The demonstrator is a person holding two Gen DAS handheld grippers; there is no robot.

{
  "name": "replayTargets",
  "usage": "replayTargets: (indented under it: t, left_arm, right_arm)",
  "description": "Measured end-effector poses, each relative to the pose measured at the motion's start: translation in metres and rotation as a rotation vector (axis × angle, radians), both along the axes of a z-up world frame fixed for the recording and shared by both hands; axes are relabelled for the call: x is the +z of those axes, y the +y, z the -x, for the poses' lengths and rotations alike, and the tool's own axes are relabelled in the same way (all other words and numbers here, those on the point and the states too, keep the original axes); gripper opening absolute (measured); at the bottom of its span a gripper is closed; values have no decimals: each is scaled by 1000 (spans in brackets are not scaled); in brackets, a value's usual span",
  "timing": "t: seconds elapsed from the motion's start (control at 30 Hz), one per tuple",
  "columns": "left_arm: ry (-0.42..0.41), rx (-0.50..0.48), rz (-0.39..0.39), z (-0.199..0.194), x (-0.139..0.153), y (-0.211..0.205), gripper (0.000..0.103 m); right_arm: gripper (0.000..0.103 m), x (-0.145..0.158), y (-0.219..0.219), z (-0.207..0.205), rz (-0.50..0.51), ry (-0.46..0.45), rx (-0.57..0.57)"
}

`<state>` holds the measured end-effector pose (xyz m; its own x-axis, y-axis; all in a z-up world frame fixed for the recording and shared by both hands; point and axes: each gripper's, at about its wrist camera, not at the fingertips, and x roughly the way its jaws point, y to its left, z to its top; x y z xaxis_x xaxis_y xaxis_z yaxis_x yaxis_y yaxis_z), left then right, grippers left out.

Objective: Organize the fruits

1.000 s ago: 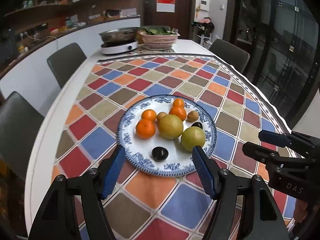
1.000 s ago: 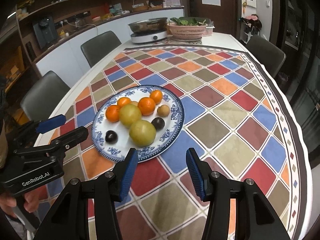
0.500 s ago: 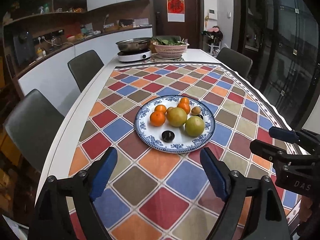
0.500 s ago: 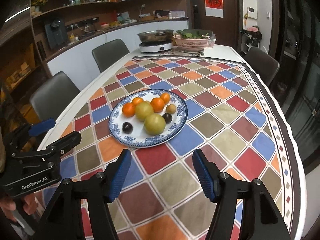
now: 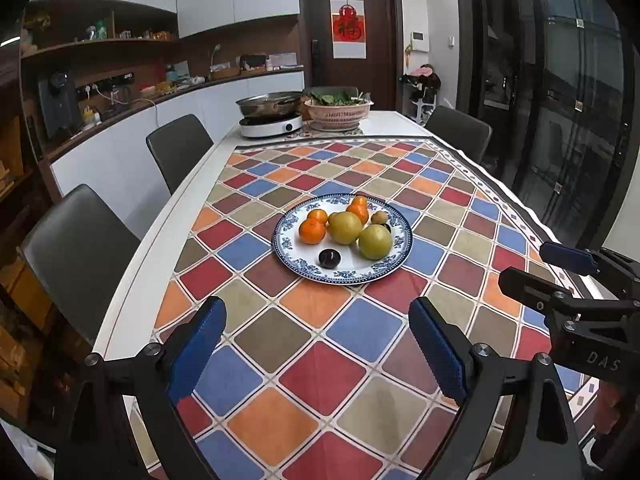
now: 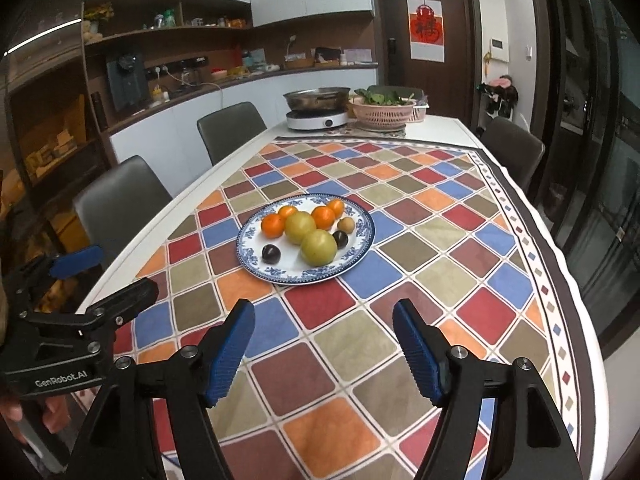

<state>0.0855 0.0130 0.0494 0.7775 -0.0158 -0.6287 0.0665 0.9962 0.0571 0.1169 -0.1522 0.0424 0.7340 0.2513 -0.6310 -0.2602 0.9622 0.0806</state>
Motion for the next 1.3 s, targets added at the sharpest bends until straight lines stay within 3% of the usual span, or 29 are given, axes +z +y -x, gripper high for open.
replayTargets:
  t: [0.77, 1.3]
  left_arm:
    - [-92, 39, -15, 47, 12, 1, 103]
    - [-80, 10, 18, 52, 11, 2, 103]
  right_arm:
    - [72, 8, 2, 42, 34, -64, 30]
    - [72, 10, 3, 47, 30, -70, 34]
